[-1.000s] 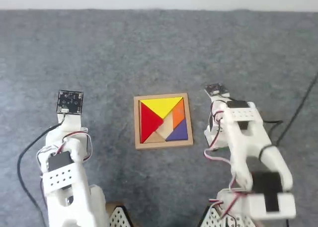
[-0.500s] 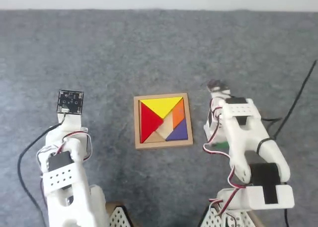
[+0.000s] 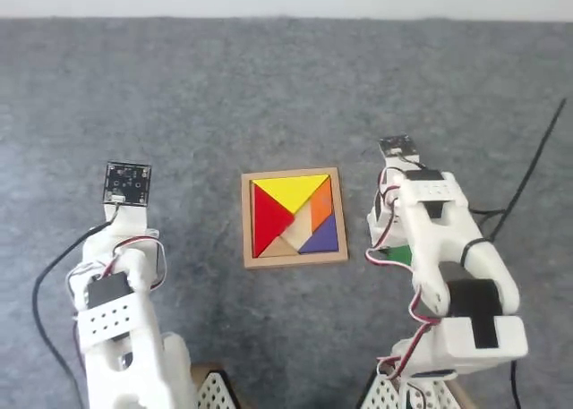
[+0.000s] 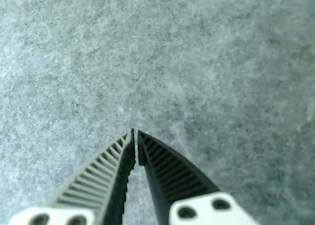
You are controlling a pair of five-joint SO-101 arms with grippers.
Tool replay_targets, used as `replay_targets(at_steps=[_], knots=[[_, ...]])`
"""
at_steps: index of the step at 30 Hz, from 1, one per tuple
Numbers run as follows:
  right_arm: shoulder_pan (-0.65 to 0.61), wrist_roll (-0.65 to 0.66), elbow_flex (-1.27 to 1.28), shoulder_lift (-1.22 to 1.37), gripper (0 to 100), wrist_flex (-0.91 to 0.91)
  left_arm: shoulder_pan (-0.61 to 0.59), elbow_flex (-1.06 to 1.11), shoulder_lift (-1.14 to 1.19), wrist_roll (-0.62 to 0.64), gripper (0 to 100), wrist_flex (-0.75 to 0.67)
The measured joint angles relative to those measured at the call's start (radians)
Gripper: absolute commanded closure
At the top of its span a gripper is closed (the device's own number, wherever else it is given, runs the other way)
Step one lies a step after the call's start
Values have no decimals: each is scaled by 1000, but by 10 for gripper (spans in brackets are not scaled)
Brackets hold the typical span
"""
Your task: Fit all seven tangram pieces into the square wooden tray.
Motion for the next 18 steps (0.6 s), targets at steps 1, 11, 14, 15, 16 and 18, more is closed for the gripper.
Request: replay_targets(at_steps=[1,11,14,15,16,18], knots=[[9,20,-9,8,825,9,0,0,0,0,987,0],[29,144,-32,12,880,37,0,0,0,0,987,0],[29,164,-32,12,951,38,0,0,0,0,987,0],[29,169,-32,12,974,38,0,0,0,0,987,0],[29,169,-32,12,991,37,0,0,0,0,987,0],[29,173,-41,12,989,61,0,0,0,0,987,0]])
